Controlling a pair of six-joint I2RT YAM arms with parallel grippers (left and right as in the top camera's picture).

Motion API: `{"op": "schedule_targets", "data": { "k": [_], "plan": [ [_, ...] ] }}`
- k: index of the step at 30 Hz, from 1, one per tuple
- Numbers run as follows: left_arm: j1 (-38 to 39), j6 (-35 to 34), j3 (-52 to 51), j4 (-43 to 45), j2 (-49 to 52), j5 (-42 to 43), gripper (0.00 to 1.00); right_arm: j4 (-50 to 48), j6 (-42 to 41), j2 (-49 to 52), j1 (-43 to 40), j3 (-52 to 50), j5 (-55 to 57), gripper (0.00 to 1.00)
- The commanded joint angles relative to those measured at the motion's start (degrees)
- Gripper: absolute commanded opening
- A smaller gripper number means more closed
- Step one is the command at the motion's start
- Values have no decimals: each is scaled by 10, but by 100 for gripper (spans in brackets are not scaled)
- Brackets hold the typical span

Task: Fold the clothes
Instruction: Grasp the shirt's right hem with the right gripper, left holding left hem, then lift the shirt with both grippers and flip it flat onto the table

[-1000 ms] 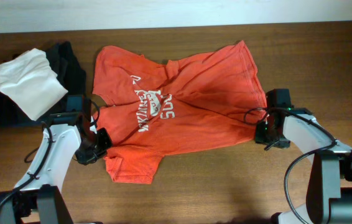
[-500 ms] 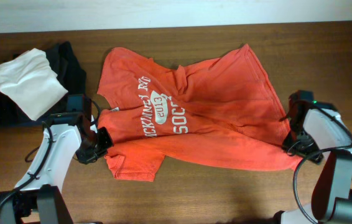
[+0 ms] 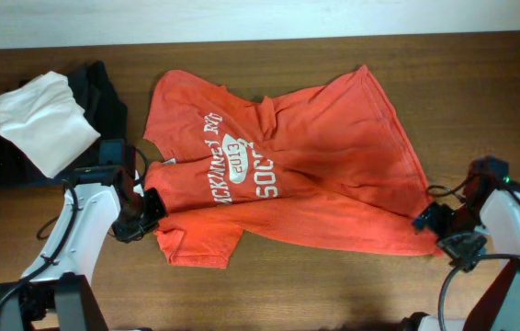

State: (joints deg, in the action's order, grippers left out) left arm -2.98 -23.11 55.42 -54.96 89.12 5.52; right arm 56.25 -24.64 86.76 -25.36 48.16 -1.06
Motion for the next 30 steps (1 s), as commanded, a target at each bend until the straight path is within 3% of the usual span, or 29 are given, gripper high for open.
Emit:
{"op": "schedule_targets", "data": {
  "k": [1, 7, 9, 13, 14, 15, 17, 21, 25, 30],
  "plan": [
    [0, 9, 7, 0, -6, -6, 0, -53, -14, -13, -3, -59, -19, 88],
    [0, 9, 7, 3, -6, -6, 0, -149, -63, -13, -3, -99, -32, 79],
    [0, 9, 7, 2, -6, -6, 0, -151, -63, -13, -3, -101, -27, 65],
    [0, 9, 7, 1, -6, -6, 0, -167, -63, -13, -3, -101, -13, 20],
    [0, 9, 7, 0, -6, -6, 0, -167, -63, -13, -3, -101, -13, 19],
    [0, 9, 7, -1, -6, -6, 0, -167, -63, -13, -5, -100, -13, 6],
    [0, 9, 7, -6, -7, -6, 0, -157, -63, -13, -10, -89, -13, 4],
    [0, 49, 39, -17, -8, -6, 0, -27, -7, -28, -17, 28, -21, 4],
    [-1, 85, 165, -48, -22, -2, 0, 105, 138, -70, -17, 208, -130, 4],
    [0, 87, 393, -97, -45, 29, 0, 256, 193, -114, -17, 446, -131, 4]
  ]
}}
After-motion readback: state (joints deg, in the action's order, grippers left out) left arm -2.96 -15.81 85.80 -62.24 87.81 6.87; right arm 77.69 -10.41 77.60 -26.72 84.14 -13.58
